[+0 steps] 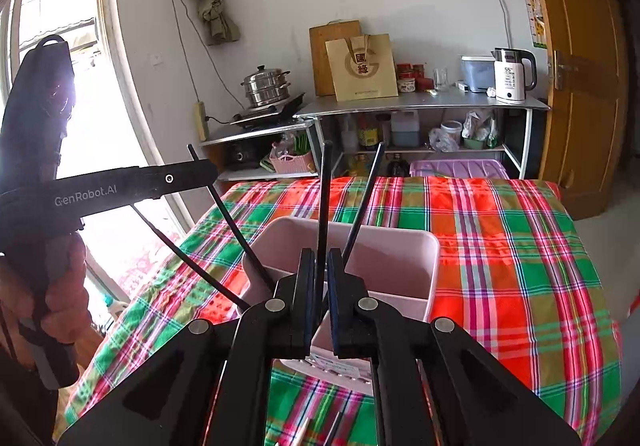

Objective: Organize utensils
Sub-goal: 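Open the left tool to drop its chopstick while the right tool opens too, then move both tools back toward the remaining chopsticks in front of the basket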

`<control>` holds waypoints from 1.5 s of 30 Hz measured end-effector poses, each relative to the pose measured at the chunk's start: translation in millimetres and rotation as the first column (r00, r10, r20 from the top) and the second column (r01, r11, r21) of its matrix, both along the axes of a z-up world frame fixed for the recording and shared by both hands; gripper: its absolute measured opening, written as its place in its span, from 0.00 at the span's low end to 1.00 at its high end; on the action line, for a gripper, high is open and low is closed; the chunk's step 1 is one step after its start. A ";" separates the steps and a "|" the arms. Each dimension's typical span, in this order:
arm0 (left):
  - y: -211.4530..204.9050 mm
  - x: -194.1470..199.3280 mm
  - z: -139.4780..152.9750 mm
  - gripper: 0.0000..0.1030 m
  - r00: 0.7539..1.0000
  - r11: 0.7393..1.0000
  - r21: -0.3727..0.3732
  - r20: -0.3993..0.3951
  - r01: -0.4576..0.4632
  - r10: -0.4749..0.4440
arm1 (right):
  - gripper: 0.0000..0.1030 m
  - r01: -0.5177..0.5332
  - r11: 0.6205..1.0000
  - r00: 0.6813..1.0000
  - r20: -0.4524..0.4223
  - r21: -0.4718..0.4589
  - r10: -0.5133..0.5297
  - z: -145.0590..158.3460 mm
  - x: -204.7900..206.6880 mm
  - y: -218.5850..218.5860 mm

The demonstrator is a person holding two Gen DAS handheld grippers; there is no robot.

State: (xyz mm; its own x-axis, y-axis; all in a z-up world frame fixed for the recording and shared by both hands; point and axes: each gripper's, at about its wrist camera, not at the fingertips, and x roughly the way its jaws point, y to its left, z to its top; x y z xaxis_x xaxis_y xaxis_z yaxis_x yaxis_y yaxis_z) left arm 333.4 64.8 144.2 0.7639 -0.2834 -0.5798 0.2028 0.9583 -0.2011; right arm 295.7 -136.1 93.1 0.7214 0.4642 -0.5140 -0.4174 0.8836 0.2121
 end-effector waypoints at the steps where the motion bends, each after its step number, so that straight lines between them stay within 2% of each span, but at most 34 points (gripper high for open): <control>1: 0.3 -3.3 2.7 0.18 1.000 1.000 -0.001 0.010 0.000 0.000 | 0.12 0.002 1.000 1.000 0.007 0.000 -0.002 2.8 -3.7 -2.0; 9: 3.4 -46.6 20.9 0.19 0.997 1.000 -0.010 0.076 -0.007 0.007 | 0.13 0.019 1.000 0.998 0.059 0.007 -0.020 23.9 -42.8 -19.3; 15: 1.0 -97.4 21.6 0.19 0.994 1.000 -0.012 0.109 0.006 -0.005 | 0.13 0.023 1.000 0.997 0.075 0.003 -0.023 23.0 -81.1 -33.4; 23: -9.7 -154.4 -9.8 0.19 0.996 1.000 -0.019 0.084 0.024 -0.022 | 0.13 0.047 0.999 0.995 0.088 0.012 -0.048 7.5 -128.0 -58.0; 28: -20.9 -179.7 -35.0 0.19 0.997 0.998 -0.022 0.048 0.054 -0.053 | 0.14 0.040 0.999 0.997 0.064 0.015 -0.041 -4.8 -145.5 -68.8; 35: -36.4 -191.5 -65.1 0.19 0.997 0.997 -0.030 -0.007 0.076 -0.076 | 0.13 0.047 0.999 0.999 0.022 -0.003 -0.047 -23.6 -155.3 -77.3; 45: -52.1 -181.7 -91.7 0.19 0.993 0.995 -0.041 -0.073 0.095 -0.098 | 0.14 0.081 0.996 0.996 -0.046 -0.027 -0.083 -49.8 -145.0 -84.7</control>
State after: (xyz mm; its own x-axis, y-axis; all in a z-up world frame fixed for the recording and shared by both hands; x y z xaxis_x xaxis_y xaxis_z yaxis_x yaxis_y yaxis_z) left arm 151.7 12.7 52.4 0.6868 -0.3759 -0.6221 0.2771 0.9266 -0.2541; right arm 150.6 -220.8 43.3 0.7314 0.3909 -0.5587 -0.3335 0.9198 0.2070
